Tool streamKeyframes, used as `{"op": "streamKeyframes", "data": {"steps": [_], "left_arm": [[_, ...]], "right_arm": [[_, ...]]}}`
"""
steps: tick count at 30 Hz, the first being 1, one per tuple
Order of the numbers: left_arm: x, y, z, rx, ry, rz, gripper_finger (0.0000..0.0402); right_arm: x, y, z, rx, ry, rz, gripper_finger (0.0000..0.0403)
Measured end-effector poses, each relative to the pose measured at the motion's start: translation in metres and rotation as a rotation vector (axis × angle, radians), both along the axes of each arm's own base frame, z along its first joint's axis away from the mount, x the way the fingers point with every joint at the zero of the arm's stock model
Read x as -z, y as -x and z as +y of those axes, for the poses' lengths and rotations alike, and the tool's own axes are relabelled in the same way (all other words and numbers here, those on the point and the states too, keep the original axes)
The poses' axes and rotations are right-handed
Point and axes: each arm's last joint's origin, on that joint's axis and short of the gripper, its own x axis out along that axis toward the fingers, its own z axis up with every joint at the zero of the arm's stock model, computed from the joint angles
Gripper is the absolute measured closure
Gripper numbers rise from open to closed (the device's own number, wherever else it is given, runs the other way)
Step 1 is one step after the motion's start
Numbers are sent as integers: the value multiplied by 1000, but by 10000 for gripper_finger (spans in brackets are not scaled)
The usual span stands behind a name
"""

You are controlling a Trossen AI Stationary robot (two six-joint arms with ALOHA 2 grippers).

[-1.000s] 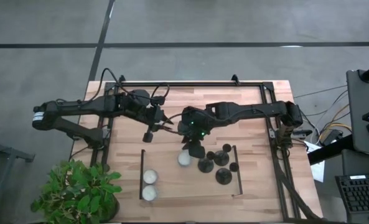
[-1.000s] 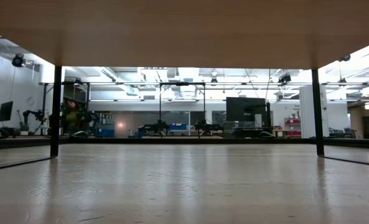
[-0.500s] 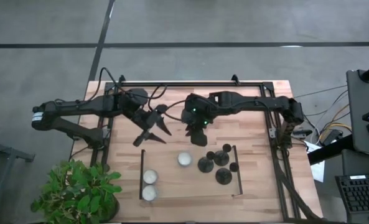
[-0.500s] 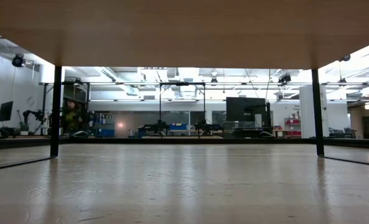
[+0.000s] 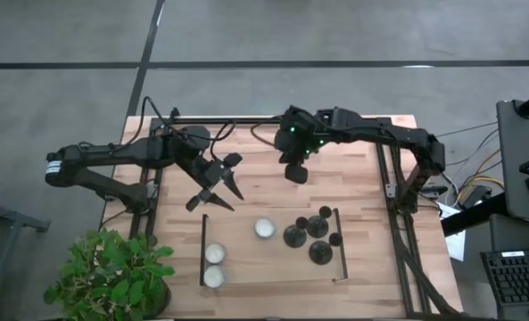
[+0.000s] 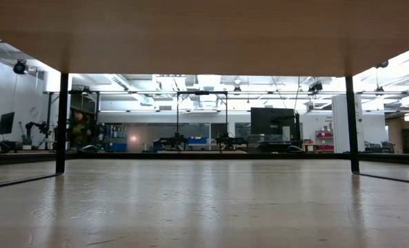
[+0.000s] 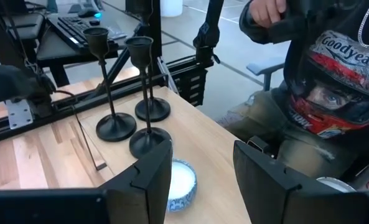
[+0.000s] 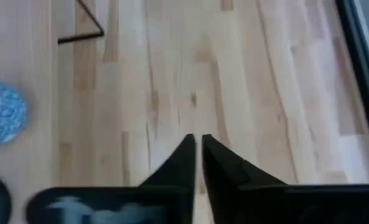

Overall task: Pick & Place candle stick holders
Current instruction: Put the scented candle on the shelf

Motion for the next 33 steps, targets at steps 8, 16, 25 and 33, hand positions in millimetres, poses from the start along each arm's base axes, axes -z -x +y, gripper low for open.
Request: {"op": "streamKeyframes", "data": {"steps": [8, 16, 25, 33], "left_arm": [[1, -1, 1, -41, -15, 4, 234], [13, -4, 2, -117, -19, 29, 234], [17, -7, 2, -178, -24, 49, 234], [42, -29, -15, -139, -47, 149, 243]], "right_arm": [[-17, 28, -13, -77, -39, -270, 395], [-9, 87, -7, -97, 68, -519, 395], [32, 141, 12, -142, 43, -726, 395], [75, 172, 23, -84, -29, -847, 395]]}}
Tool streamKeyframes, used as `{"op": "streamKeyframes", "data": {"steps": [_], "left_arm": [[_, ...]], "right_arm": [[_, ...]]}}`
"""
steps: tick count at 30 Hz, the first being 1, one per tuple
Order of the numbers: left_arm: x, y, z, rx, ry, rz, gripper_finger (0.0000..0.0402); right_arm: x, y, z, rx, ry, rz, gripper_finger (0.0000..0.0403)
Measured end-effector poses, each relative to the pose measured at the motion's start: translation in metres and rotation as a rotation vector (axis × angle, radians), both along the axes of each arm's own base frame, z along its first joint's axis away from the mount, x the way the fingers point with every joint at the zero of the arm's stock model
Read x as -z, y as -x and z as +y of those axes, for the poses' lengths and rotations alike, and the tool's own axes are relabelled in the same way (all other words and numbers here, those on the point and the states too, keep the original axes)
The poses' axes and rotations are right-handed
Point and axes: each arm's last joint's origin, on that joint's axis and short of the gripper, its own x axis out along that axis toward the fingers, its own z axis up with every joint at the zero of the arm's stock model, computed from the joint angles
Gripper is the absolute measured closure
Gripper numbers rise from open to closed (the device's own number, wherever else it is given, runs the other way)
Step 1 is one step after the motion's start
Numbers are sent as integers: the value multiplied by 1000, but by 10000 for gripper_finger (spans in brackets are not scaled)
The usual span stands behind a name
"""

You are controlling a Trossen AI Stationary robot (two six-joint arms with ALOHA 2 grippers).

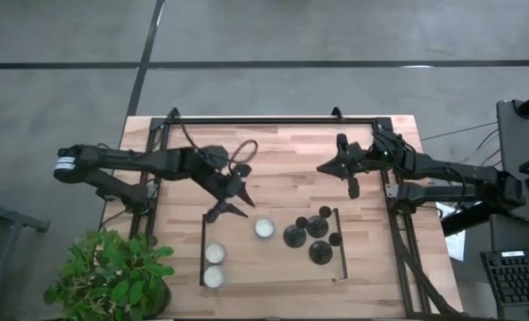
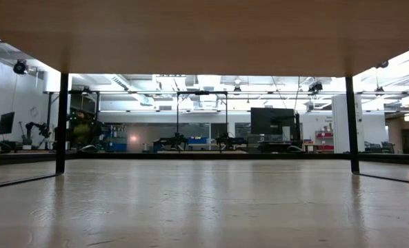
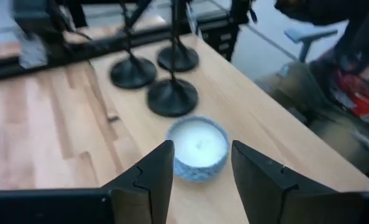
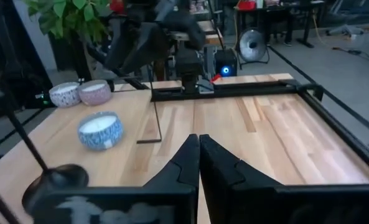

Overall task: Pick & Place candle stick holders
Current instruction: Put the scented candle on the shelf

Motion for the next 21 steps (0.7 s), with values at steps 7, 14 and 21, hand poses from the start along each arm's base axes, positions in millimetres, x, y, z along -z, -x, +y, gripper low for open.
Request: {"op": "streamKeyframes", "data": {"steps": [7, 14, 21], "left_arm": [[12, -9, -22, 85, -69, 31, 262], [25, -22, -46, 87, -173, 34, 284], [31, -35, -53, 105, -235, 77, 287]], "right_arm": [[28, 18, 6, 34, -56, 2, 395], [36, 27, 9, 41, -95, -56, 394], [38, 29, 10, 45, -124, -55, 394]]}}
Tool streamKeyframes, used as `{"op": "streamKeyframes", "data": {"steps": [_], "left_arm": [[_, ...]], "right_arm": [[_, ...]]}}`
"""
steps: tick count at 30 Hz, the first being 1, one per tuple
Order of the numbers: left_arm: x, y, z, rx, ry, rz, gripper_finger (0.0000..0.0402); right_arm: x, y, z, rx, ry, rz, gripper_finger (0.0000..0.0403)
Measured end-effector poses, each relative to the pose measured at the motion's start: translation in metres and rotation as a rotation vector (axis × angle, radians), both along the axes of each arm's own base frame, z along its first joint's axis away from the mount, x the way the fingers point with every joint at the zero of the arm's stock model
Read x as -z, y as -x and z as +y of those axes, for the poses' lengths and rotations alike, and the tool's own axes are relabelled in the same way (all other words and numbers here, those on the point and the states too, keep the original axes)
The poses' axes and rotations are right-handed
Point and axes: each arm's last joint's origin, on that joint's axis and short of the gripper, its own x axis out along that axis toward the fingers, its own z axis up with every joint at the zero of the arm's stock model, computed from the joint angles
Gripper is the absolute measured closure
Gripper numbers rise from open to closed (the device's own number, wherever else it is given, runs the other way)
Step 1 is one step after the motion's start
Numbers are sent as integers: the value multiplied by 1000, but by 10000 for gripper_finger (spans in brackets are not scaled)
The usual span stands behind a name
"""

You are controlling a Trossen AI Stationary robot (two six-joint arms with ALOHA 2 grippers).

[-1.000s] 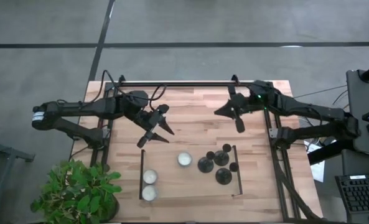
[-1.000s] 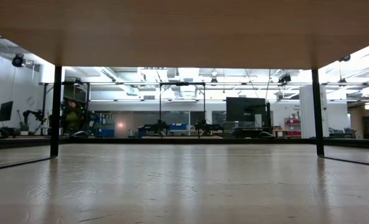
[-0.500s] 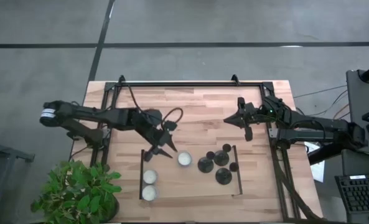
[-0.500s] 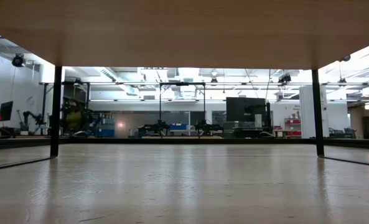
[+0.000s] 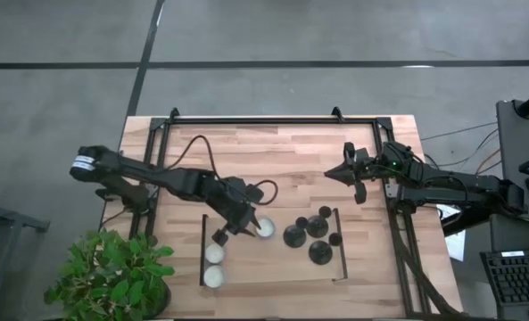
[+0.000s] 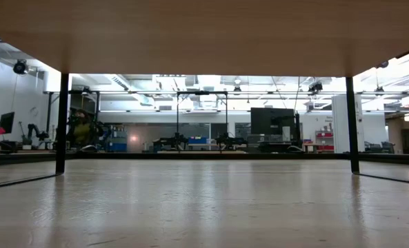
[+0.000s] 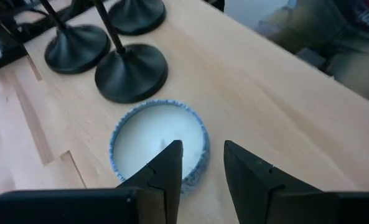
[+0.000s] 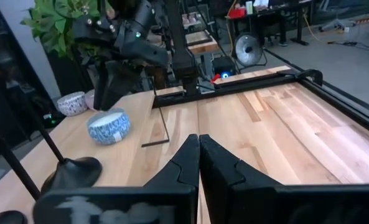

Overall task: Pick & Place candle stick holders
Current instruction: Put the scented candle on the shelf

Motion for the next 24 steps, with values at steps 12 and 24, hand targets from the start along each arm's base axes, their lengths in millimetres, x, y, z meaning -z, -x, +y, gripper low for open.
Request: {"op": "streamKeyframes", "data": {"steps": [12, 24], "left_arm": [[9, -8, -8, 15, -74, 10, 299], [5, -8, -10, 20, -81, 29, 394]], "right_arm": [[1, 0, 0, 0, -3, 9, 394], [1, 0, 0, -1, -3, 9, 394]]}}
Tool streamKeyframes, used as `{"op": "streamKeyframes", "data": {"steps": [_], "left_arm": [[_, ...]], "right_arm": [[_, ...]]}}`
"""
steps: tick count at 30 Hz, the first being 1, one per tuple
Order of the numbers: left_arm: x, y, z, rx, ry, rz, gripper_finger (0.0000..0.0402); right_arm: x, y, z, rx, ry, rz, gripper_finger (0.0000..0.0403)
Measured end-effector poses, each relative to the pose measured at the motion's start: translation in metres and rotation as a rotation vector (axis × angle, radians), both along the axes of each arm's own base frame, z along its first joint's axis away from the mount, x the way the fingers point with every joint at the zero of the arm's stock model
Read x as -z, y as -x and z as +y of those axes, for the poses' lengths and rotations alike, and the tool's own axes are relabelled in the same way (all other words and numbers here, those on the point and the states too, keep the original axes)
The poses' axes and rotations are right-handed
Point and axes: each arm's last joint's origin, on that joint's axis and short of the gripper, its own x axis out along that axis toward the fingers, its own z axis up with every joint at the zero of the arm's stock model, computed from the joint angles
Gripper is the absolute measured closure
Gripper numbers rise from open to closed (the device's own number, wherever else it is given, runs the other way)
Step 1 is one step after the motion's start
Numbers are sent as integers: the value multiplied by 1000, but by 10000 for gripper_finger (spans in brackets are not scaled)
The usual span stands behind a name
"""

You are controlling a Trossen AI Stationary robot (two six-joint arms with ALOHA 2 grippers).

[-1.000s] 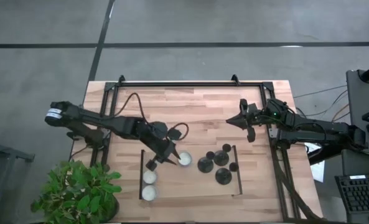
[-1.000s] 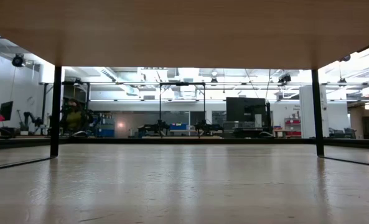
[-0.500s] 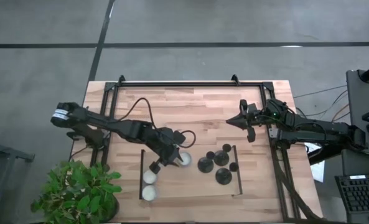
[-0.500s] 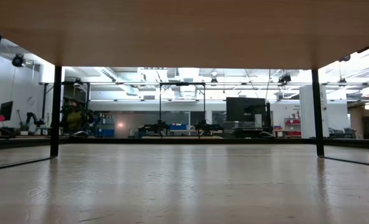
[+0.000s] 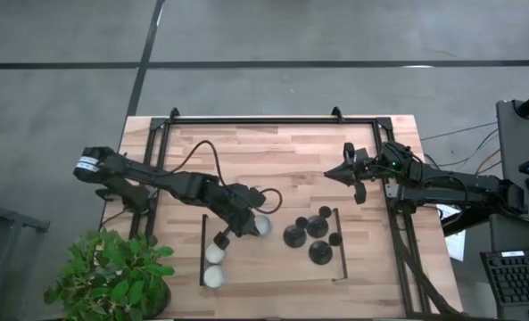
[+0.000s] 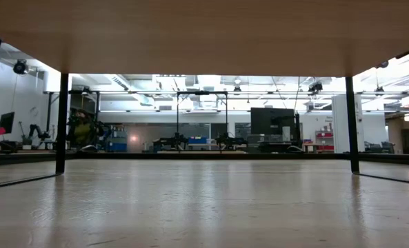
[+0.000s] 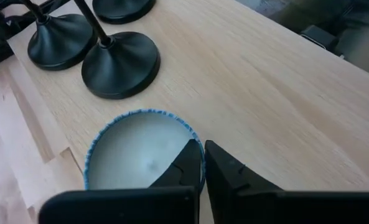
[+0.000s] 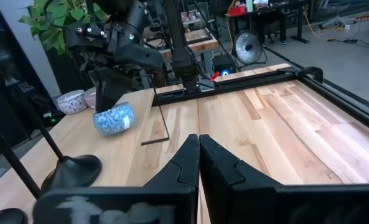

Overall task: Pick & Place candle stick holders
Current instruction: Put the scented candle on the shelf

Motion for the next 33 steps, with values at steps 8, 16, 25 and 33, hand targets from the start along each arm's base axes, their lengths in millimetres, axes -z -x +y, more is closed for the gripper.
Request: {"op": "streamKeyframes", "data": {"steps": [8, 16, 25, 33], "left_arm": [[-14, 3, 1, -47, 15, 83, 399], [-43, 14, 3, -102, 36, 230, 401], [-40, 30, -1, -231, 114, 359, 401], [-32, 49, -21, -375, 89, 408, 401]], "right_arm": [[0, 0, 0, 0, 0, 0, 394], [0, 0, 0, 0, 0, 0, 394], [0, 0, 0, -1, 3, 2, 394], [1, 0, 0, -3, 2, 7, 394]]}}
